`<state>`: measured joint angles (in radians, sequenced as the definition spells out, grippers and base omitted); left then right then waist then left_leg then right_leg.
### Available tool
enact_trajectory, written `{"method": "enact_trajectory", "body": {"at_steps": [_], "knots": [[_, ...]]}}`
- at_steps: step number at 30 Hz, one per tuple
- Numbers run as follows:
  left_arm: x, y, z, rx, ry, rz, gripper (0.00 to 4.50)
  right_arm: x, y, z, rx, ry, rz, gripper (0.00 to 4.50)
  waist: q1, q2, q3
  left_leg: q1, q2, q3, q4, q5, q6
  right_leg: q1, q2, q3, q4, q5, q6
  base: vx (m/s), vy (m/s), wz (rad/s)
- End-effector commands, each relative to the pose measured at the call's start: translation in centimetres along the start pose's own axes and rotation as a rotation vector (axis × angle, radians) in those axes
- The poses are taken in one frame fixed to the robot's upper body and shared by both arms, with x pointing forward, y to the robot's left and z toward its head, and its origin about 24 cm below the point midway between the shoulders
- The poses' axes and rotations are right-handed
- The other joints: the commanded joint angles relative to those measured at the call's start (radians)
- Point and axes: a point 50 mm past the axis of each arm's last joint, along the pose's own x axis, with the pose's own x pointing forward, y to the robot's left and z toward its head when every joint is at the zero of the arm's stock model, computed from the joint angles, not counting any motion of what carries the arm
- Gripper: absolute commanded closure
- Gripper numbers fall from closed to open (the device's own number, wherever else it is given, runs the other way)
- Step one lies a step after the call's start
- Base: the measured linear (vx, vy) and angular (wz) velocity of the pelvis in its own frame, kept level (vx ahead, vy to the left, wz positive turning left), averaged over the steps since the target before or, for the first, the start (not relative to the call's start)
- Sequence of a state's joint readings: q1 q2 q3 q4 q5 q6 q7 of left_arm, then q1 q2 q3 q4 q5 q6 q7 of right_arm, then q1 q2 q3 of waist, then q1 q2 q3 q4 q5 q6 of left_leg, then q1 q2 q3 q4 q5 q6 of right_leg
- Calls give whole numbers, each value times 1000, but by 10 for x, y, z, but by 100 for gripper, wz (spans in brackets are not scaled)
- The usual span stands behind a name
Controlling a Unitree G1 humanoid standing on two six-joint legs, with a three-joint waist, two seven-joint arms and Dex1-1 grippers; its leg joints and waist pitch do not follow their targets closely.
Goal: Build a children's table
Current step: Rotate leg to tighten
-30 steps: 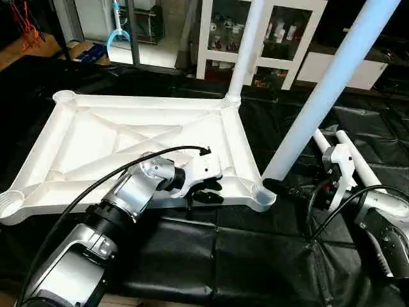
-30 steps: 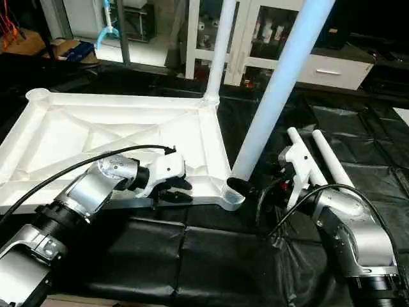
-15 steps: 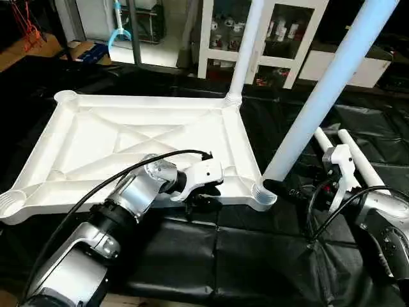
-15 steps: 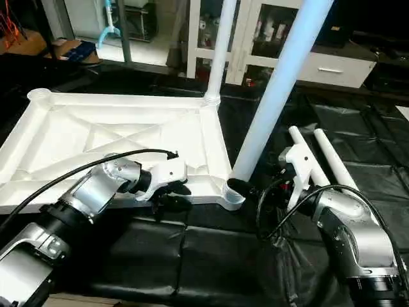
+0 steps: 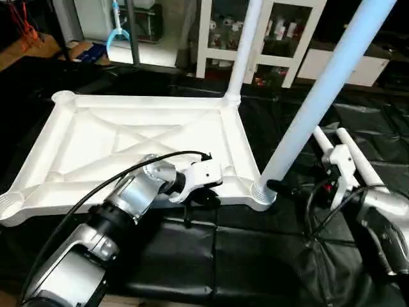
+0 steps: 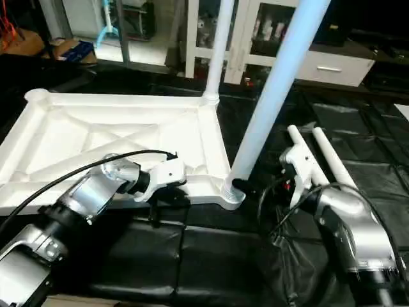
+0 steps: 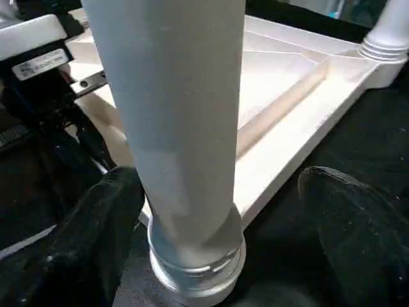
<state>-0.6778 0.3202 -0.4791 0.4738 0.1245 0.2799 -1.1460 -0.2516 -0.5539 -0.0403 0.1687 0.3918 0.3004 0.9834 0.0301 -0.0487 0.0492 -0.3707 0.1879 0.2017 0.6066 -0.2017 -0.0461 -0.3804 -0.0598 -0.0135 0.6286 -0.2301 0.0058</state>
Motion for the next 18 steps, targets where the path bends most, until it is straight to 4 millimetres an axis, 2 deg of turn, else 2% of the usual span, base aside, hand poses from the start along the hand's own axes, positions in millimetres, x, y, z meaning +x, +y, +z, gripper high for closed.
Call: {"method": "enact_trajectory", "body": {"at_steps": [1,5,8,10,13,18], "knots": [[9,-13,-7,-15,12,-86,446,-1,-4,2,-25,10,14,33,-3,-7,-49,15,52,-23,-68,-106,83,34,-76,35,-74,-12,-288,0,0,0],[8,-18,-8,-9,12,-107,446,4,-3,-3,-51,56,81,33,-1,-10,-48,14,52,-21,-67,-78,105,34,-75,34,-70,35,-299,0,0,0],[7,-19,-8,-5,11,-108,446,3,-1,-5,-77,82,121,33,0,-10,-46,16,53,-20,-68,-87,108,33,-75,34,-71,23,-299,0,0,0],[6,-19,-9,-4,13,-106,450,2,-1,-5,-77,91,135,60,1,-9,-44,16,54,-21,-70,-95,107,32,-75,34,-73,6,-295,0,0,0],[5,-20,-9,-1,16,-103,450,0,-3,-8,-74,105,148,79,-1,-9,-42,17,54,-21,-72,-123,95,31,-76,34,-78,-34,-290,0,0,0],[5,-20,-9,-2,18,-100,450,0,-5,-9,-74,112,160,112,-2,-10,-42,16,53,-21,-71,-121,95,30,-74,35,-78,-30,-290,0,0,0]]}}
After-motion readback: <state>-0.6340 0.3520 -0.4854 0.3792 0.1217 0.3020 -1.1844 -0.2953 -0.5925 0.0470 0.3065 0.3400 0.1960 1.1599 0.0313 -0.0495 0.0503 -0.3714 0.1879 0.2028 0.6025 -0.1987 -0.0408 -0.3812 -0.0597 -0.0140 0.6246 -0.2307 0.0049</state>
